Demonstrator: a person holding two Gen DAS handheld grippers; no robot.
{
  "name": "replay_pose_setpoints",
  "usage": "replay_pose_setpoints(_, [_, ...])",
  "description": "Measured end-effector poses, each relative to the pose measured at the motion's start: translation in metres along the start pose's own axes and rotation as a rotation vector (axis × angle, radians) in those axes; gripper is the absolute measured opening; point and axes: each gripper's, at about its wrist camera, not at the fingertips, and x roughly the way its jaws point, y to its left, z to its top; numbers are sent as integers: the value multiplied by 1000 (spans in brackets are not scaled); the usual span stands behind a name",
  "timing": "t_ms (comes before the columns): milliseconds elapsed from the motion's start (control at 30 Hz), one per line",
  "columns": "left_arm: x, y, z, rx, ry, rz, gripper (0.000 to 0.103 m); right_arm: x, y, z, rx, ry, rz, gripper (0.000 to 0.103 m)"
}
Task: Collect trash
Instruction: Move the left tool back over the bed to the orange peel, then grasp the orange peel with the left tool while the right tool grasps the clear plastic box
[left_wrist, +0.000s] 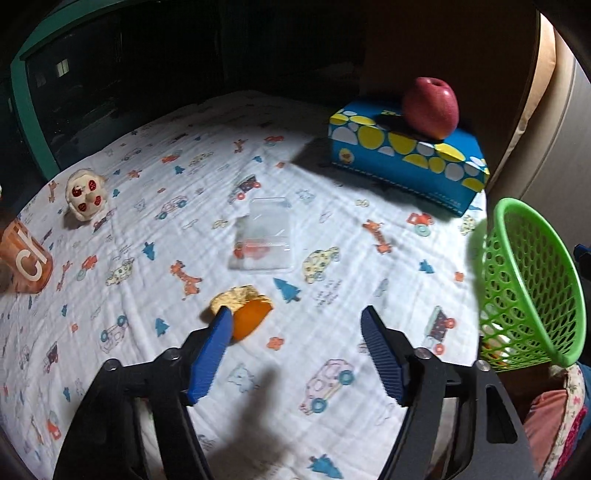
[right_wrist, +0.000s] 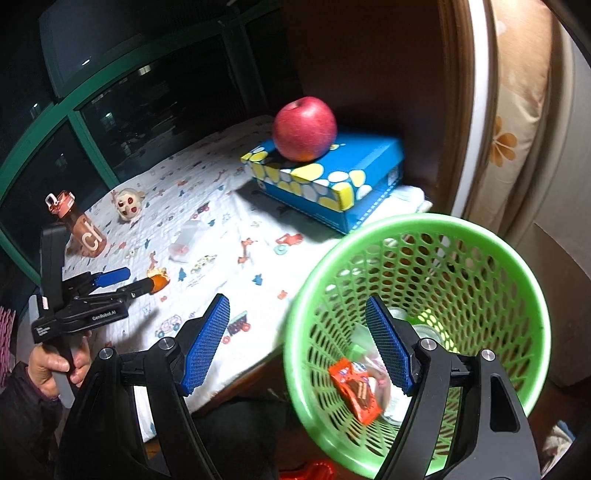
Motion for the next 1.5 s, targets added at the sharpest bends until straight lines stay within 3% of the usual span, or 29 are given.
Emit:
replay_pose_setpoints(233, [23, 37, -8, -7, 31, -14, 74, 27, 25, 7, -27, 36, 33, 76])
replay_pose_setpoints(533, [48, 43, -10, 52, 58, -46, 72, 59, 48, 15, -54, 81, 53, 76])
replay_pose_setpoints(767, [58, 46, -11, 76, 65, -57, 60, 80, 63, 21, -77, 106, 63, 76])
replay_pose_setpoints(1100, [55, 46, -14, 85, 36, -86, 27, 111, 89, 30, -110, 134, 80, 76])
replay_pose_setpoints(1500, [22, 74, -28, -21, 5, -83, 25, 162, 133, 41, -131, 188, 135, 76])
